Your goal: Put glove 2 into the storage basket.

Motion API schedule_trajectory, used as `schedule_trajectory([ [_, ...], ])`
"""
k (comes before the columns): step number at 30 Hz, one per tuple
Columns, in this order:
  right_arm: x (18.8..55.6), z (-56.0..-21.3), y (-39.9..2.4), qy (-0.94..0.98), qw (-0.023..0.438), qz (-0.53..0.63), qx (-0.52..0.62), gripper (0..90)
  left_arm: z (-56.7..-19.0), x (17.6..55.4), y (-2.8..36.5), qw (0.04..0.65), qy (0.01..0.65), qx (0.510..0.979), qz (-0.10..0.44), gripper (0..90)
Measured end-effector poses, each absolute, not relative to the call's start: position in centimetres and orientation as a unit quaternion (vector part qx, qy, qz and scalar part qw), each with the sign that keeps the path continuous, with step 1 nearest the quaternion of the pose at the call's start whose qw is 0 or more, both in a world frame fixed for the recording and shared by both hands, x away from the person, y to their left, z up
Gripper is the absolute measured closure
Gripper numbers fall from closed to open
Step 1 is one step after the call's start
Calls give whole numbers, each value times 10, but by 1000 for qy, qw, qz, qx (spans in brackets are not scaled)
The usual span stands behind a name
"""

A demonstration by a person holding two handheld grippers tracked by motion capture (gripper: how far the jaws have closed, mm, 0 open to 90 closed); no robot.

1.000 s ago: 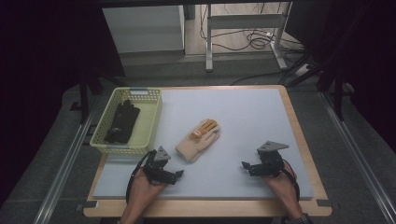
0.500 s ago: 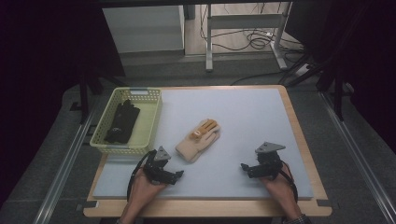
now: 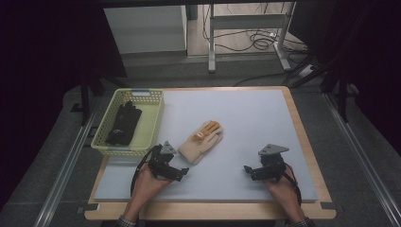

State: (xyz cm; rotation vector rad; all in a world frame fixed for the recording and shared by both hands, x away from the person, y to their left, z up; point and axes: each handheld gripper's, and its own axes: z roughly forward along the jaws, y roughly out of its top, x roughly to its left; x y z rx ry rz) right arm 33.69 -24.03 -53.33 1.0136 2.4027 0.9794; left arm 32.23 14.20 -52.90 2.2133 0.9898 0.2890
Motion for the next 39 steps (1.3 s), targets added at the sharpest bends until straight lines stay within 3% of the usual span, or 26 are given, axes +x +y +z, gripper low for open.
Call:
schedule_trajectory([
  [15, 337, -533, -240, 849, 177, 346, 358, 92, -504, 375, 102, 328, 363, 866, 102, 0],
  [27, 337, -533, -240, 849, 177, 346, 358, 93, -526, 416, 69, 284, 364, 885, 58, 0],
  [33, 337, -533, -240, 849, 177, 346, 358, 93, -529, 414, 60, 262, 362, 891, 79, 5],
  [37, 337, -533, -240, 849, 177, 346, 358, 93, -522, 413, 63, 258, 373, 887, 85, 172],
  [39, 337, -533, -240, 849, 177, 346, 358, 93, -520, 411, 65, 260, 374, 886, 86, 297],
])
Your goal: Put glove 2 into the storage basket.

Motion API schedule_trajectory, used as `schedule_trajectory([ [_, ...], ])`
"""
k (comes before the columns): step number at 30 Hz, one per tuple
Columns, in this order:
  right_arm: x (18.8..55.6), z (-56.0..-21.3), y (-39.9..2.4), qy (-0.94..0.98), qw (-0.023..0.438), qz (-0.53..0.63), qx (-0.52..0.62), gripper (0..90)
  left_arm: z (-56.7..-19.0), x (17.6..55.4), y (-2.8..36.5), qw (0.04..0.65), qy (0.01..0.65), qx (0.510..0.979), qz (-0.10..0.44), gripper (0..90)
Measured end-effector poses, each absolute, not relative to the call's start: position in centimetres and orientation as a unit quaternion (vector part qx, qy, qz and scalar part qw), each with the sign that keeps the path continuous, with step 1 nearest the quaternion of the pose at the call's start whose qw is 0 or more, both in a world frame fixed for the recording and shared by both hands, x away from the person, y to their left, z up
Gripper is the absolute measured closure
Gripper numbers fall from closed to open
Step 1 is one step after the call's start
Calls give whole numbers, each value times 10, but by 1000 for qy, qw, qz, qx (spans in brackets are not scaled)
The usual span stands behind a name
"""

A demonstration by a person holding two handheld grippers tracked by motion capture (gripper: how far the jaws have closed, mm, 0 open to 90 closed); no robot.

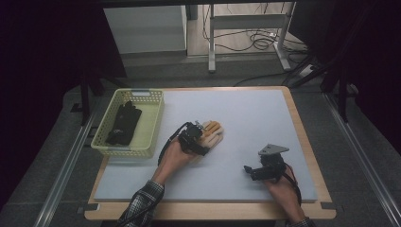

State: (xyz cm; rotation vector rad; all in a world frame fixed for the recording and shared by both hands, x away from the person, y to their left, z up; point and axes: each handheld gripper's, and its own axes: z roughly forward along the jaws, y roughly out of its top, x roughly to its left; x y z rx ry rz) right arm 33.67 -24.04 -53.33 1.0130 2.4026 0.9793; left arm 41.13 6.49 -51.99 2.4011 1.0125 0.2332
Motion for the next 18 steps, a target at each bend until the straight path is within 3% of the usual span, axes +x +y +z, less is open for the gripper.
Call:
schedule_trajectory([
  [4, 337, -533, -240, 849, 177, 346, 358, 93, -517, 408, 64, 259, 370, 888, 83, 483],
  [7, 337, -533, -240, 849, 178, 346, 358, 93, -516, 406, 62, 257, 364, 891, 84, 561],
  [18, 337, -533, -240, 849, 177, 346, 358, 93, -504, 410, 70, 278, 382, 879, 68, 596],
])
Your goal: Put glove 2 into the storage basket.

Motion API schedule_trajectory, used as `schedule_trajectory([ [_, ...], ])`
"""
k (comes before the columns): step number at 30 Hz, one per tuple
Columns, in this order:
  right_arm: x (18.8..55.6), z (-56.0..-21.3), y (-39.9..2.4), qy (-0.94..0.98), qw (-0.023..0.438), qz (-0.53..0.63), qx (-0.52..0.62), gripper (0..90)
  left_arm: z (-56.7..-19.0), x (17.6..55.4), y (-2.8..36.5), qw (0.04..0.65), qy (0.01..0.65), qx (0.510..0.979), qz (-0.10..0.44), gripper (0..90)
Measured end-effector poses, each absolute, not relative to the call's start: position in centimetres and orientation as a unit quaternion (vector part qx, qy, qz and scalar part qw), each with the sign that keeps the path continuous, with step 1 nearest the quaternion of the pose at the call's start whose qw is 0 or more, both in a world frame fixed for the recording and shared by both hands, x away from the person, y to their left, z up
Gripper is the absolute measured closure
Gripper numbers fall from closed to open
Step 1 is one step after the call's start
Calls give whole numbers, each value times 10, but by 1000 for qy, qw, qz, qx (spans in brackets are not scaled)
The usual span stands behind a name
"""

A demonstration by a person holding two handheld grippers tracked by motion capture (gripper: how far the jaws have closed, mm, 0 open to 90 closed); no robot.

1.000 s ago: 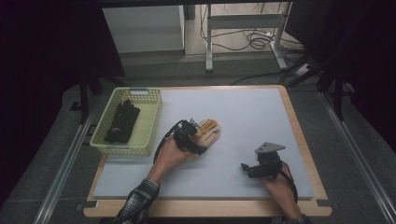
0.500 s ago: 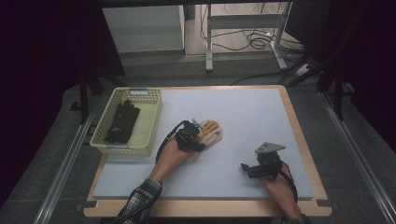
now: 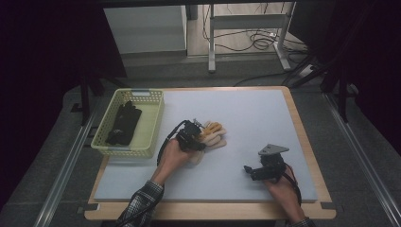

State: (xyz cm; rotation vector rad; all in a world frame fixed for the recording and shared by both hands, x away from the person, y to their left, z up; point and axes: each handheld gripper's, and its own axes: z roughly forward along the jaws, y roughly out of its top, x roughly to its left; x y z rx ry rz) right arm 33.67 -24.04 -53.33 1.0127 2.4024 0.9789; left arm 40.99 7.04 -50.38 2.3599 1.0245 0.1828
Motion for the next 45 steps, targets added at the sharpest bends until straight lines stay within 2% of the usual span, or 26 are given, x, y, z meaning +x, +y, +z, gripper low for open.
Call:
schedule_trajectory([
  [23, 337, -533, -240, 849, 178, 347, 357, 93, -432, 430, 123, 281, 431, 850, 110, 578],
  [32, 337, -534, -240, 849, 178, 347, 357, 93, -408, 438, 167, 281, 474, 823, 137, 575],
  [45, 337, -534, -241, 849, 178, 347, 357, 92, -401, 441, 237, 274, 542, 776, 170, 571],
])
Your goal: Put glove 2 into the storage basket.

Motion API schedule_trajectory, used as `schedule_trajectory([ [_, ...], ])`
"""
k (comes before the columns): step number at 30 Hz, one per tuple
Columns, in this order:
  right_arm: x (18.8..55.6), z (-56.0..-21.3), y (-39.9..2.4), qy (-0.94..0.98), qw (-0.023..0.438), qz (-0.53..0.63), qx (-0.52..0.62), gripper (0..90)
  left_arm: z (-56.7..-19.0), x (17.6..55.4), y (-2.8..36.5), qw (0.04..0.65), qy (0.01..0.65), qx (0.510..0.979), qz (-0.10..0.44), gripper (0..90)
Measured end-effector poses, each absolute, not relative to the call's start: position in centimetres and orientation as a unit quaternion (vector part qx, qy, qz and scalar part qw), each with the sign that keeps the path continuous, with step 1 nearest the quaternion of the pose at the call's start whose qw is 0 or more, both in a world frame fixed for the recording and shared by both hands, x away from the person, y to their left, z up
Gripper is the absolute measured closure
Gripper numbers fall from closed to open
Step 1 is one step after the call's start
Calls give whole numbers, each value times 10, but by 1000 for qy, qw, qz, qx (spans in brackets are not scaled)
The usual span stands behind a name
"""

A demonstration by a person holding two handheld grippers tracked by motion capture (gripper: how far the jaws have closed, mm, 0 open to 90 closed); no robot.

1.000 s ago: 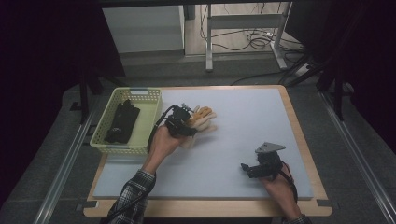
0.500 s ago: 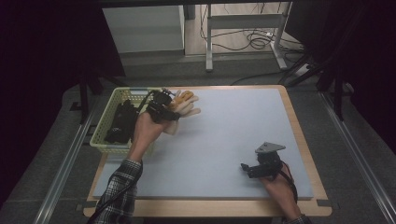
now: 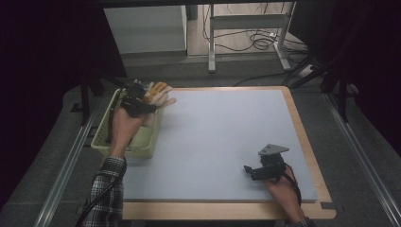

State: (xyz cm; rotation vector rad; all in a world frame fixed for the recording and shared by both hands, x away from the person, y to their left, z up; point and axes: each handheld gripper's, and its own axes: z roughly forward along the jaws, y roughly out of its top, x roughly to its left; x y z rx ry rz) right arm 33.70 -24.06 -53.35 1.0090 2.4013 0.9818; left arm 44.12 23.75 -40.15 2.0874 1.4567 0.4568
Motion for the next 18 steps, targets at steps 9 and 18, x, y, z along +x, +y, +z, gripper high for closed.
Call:
schedule_trajectory([
  [9, 337, -534, -241, 849, 178, 347, 357, 93, -414, 442, 278, 264, 582, 749, 177, 567],
  [18, 337, -534, -240, 849, 178, 347, 357, 93, -448, 454, 289, 234, 599, 747, 166, 562],
])
